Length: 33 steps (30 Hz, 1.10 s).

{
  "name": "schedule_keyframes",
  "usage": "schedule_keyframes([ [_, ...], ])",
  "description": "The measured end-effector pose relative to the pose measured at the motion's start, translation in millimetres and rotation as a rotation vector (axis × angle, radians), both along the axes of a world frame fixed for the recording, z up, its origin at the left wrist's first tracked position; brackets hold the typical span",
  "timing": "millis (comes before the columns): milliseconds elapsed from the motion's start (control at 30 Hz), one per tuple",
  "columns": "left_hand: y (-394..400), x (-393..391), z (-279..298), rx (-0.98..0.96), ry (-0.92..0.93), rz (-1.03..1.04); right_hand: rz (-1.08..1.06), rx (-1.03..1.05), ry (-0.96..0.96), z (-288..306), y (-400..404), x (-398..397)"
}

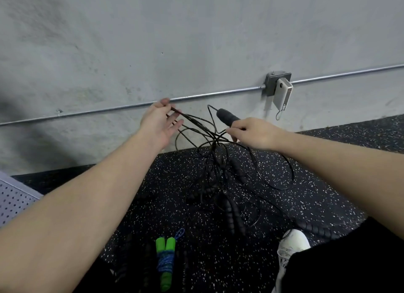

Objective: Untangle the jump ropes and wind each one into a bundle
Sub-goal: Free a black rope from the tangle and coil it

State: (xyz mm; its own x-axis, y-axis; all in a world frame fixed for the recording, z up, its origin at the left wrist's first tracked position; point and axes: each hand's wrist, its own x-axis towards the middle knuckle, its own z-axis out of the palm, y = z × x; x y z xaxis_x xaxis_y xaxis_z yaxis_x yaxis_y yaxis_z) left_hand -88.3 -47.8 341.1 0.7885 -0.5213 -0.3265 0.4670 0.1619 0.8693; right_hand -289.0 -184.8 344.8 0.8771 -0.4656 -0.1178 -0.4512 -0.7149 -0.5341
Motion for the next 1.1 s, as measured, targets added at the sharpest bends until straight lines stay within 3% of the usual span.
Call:
schedule_keyframes([
  [67, 1, -5, -3, 0.161, -0.061, -0.015, 0.003, -0.001, -0.016, 5, -1, 1],
  [167, 2, -33, -9, 0.379, -0.334, -0.034, -0.032, -0.013, -0.006, 7, -4, 2],
  [267, 2, -76, -22, 0.433, -0.637, -0.215, -0.072, 0.012, -0.058, 14, -7, 3],
  [333, 0, -95, -36, 0.474, -0.711, -0.36, -0.124, 0.051, -0.132, 20, -8, 4],
  [467, -5, -94, -51, 0.458, -0.571, -0.419, -0.136, 0.126, -0.206, 26, -10, 3],
  [633, -3, -69, -46, 0.566, -0.729, -0.426, -0.065, 0.26, -0.295, 36, -17, -10],
  [733, -7, -73, -41, 0.495, -0.604, -0.516, 0.001, 0.344, -0.377, 38, -16, -14],
  [867, -17, -85, -50, 0.423, -0.573, -0.451, 0.086, 0.544, -0.566, 43, -10, -11],
  [1100, -21, -73, -53, 0.33, -0.49, -0.351, -0.063, 0.792, -0.877, 62, -22, -15],
])
